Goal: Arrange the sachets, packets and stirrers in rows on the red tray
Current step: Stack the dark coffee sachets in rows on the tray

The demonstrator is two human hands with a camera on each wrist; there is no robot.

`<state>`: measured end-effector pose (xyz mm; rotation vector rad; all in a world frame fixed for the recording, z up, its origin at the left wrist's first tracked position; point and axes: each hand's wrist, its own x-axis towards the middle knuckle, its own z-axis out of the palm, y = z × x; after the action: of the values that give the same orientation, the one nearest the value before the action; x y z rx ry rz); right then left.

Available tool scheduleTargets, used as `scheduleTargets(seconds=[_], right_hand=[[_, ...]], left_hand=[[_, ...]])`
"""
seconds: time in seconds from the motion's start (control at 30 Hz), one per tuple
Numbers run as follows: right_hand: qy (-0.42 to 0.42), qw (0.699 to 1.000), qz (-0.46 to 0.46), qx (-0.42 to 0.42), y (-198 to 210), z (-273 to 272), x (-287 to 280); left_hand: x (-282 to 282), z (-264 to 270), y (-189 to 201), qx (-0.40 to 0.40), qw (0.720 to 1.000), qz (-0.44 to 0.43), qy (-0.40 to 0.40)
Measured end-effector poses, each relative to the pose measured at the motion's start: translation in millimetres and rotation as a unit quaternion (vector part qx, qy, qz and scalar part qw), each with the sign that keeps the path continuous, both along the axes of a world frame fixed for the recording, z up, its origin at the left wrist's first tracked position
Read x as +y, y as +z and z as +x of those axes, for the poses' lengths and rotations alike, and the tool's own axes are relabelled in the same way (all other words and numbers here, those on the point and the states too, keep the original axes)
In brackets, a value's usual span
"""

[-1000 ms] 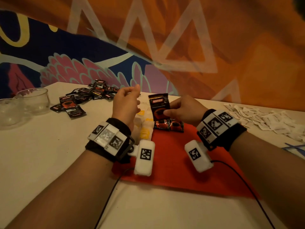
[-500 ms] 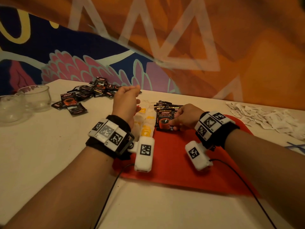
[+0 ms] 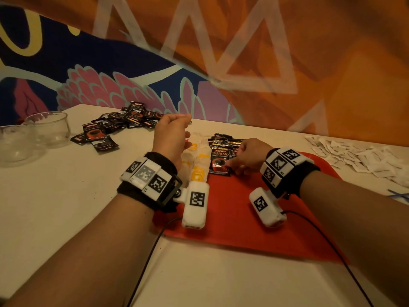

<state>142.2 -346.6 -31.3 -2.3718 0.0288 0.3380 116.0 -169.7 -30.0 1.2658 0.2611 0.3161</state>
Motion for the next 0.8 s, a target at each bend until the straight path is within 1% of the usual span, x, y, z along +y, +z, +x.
scheduleTargets(seconds=[0.2,0.37,0.47,0.53,0.57,0.6,0.63,0.67,0.73,0.8], right_hand=[[-0.009,1.0,0.022,-0.009,3,0,-3],[-0.005,0.998,0.009,-0.061,11,2,-4],[0.017,0.997,0.015,-0.078,15,1,0],[0.042,0.996,0.002,-0.084,17,0,5],[0.056,0.994,-0.008,-0.091,18,-1,8],[0.069,0.993,-0.011,-0.097,20,0,12],[0.079,0.991,-0.012,-0.103,21,1,16],[0.087,0.99,-0.012,-0.107,22,3,21],[0.108,0.988,-0.016,-0.109,25,6,31],[0.129,0.986,-0.014,-0.106,28,10,40]], left_hand=[[0,1,-1,0.0,1.0,0.0,0.002],[2,-2,1,0.005,0.999,0.021,-0.025],[15,0,17,-0.006,0.997,0.079,-0.021],[35,7,32,-0.014,0.988,0.152,-0.018],[47,12,39,-0.012,0.978,0.206,-0.02],[62,18,45,-0.004,0.961,0.274,-0.018],[78,23,51,0.011,0.936,0.353,-0.014],[97,29,54,0.035,0.9,0.434,-0.008],[133,42,53,0.117,0.811,0.573,-0.005],[163,53,46,0.211,0.716,0.665,-0.029]])
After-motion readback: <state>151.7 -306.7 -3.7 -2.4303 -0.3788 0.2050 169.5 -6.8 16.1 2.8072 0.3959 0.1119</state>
